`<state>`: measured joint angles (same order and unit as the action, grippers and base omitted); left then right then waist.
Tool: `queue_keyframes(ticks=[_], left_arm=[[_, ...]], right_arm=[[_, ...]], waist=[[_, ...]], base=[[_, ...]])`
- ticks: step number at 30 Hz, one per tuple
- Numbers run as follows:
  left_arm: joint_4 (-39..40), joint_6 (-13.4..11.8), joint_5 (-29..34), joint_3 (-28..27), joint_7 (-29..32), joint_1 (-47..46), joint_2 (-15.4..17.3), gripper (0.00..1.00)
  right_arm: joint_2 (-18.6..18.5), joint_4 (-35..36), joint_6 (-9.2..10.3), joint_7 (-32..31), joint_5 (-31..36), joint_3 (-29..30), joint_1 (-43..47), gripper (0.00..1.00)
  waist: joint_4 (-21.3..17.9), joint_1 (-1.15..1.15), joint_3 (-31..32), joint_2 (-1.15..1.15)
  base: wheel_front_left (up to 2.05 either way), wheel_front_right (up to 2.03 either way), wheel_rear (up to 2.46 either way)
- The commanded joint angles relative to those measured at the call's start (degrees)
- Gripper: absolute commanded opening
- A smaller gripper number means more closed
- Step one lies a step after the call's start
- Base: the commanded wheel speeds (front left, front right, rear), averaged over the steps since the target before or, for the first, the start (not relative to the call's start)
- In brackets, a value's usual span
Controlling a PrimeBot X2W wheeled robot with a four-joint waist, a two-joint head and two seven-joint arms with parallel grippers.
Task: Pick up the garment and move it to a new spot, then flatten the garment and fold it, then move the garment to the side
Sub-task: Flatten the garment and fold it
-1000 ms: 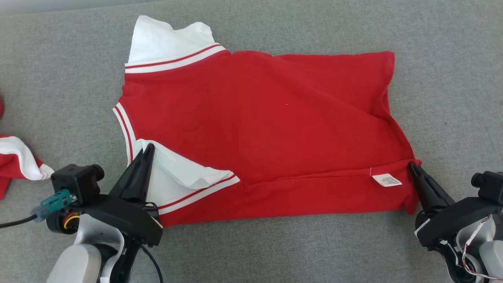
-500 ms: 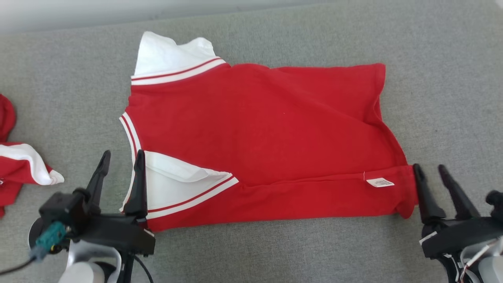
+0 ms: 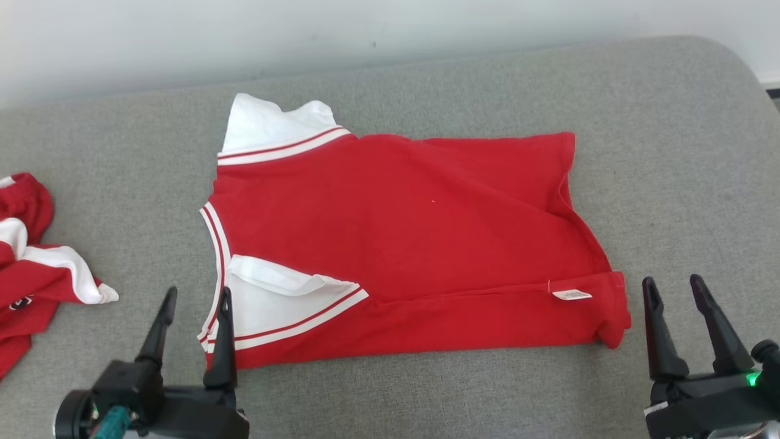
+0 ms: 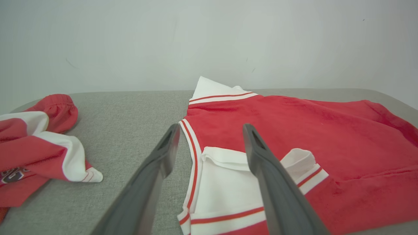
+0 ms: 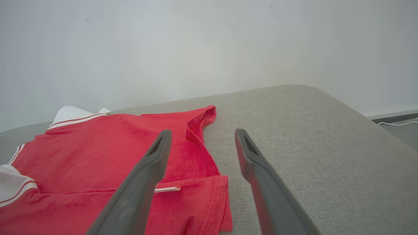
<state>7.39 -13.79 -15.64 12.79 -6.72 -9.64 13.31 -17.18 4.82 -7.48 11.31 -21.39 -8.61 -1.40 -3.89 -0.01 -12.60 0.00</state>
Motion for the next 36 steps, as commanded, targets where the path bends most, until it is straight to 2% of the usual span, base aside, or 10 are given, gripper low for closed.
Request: queue_keyframes(ticks=[1,14,22,31,36], left_arm=[[-0.3,-0.28,0.14,0.11,-0.56,1.11,0.08,1.0],[-1.94,-1.36,-1.24,0.67,-2.03,6.74,-0.67,1.0],[-2.54,-1.35,-1.54,0.85,-2.44,6.88,-0.35,1.0],[-2.92,-1.52,-1.35,1.57,-0.87,5.98,-0.17,1.0],[-5.18,-0.57,-2.55,2.35,2.02,4.58,-0.38,1.0]], right_arm=[[0.26,0.45,-0.02,0.07,0.58,-0.08,0.79,1.0],[1.21,4.45,-0.02,-2.53,5.39,-1.93,6.5,1.0],[1.93,4.98,-0.02,-3.3,5.23,-2.08,7.64,1.0],[2.0,4.75,-0.02,-3.78,4.57,-2.23,6.99,1.0],[1.83,1.78,-0.02,-5.19,4.01,-1.31,5.89,1.0]], waist=[[0.04,0.01,1.11,0.0],[0.26,0.01,5.66,0.0],[0.41,0.01,6.52,0.0],[0.67,0.01,5.92,0.0],[0.63,0.01,4.46,0.0]], base=[[0.0,0.0,0.0],[0.0,0.0,0.0],[0.0,0.0,0.0],[0.0,0.0,0.0],[0.0,0.0,0.0]])
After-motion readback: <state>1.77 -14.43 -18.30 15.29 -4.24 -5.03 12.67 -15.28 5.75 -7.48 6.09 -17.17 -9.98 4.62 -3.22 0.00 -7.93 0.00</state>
